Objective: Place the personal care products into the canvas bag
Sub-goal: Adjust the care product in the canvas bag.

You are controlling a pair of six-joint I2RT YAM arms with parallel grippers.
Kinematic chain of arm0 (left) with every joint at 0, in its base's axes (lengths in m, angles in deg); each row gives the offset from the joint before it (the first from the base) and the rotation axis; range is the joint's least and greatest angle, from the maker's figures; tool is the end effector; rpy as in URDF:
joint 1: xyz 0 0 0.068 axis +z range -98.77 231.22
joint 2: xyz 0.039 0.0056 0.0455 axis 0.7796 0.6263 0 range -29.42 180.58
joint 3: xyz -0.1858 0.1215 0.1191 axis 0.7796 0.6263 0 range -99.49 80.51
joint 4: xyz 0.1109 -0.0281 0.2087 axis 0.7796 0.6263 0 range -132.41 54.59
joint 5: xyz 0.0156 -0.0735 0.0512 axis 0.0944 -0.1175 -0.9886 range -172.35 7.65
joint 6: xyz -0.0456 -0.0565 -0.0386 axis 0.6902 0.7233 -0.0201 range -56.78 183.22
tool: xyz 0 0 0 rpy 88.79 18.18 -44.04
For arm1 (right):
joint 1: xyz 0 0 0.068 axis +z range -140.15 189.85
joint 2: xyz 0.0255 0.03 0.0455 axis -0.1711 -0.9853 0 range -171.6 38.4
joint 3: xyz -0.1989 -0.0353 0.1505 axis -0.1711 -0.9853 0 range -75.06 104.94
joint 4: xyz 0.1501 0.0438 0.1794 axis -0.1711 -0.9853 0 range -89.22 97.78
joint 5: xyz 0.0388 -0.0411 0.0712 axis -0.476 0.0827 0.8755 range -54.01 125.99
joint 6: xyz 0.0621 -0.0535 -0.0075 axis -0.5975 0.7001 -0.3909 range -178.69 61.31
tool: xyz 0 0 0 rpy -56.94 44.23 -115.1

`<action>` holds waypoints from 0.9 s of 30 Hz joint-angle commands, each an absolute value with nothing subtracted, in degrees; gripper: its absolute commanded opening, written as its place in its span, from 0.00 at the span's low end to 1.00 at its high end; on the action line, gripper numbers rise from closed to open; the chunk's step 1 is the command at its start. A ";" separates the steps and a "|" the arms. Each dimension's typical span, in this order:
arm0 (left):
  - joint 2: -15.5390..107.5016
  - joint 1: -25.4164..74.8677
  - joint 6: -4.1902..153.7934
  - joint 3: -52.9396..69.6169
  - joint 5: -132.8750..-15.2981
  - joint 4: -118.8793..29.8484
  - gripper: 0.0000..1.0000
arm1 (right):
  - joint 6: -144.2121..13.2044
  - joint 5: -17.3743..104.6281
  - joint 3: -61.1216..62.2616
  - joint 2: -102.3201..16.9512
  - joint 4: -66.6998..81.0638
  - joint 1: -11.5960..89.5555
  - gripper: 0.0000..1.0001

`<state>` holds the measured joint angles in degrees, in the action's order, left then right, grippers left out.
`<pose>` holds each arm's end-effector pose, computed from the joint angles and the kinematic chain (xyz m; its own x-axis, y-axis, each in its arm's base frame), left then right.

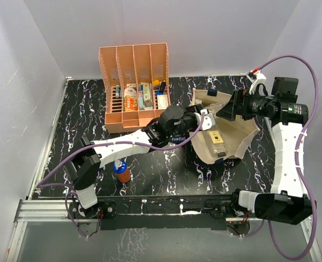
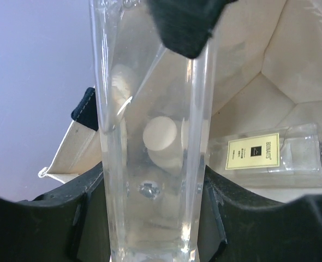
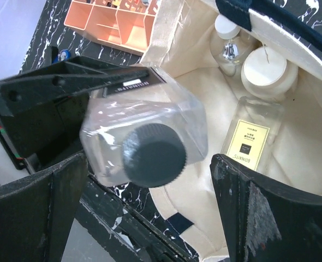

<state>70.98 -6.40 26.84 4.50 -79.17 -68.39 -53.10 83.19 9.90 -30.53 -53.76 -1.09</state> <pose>0.2293 -0.3688 0.3198 0.5297 0.2706 -0.8038 0.6940 0.4065 0.5942 0.2195 0.0112 0.3705 -0.6604 0.0602 -0.7485 -0.4425 0.7742 0.4526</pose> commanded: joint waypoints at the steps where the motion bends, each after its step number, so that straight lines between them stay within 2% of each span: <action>1: 64.33 -5.19 29.30 1.07 -76.36 -82.11 0.00 | -51.24 88.36 9.70 -31.80 -54.27 -3.46 0.99; 7: 64.09 -4.87 30.79 1.48 -74.47 -82.30 0.00 | -46.73 95.42 9.86 -33.74 -57.04 -3.95 0.99; 27: 65.21 -4.89 33.16 0.35 -69.78 -79.30 0.00 | -50.79 97.41 7.33 -33.84 -52.61 -3.78 0.97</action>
<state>70.98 -5.13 32.68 4.50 -71.39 -70.64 -48.97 95.93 8.35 -34.55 -55.79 -3.69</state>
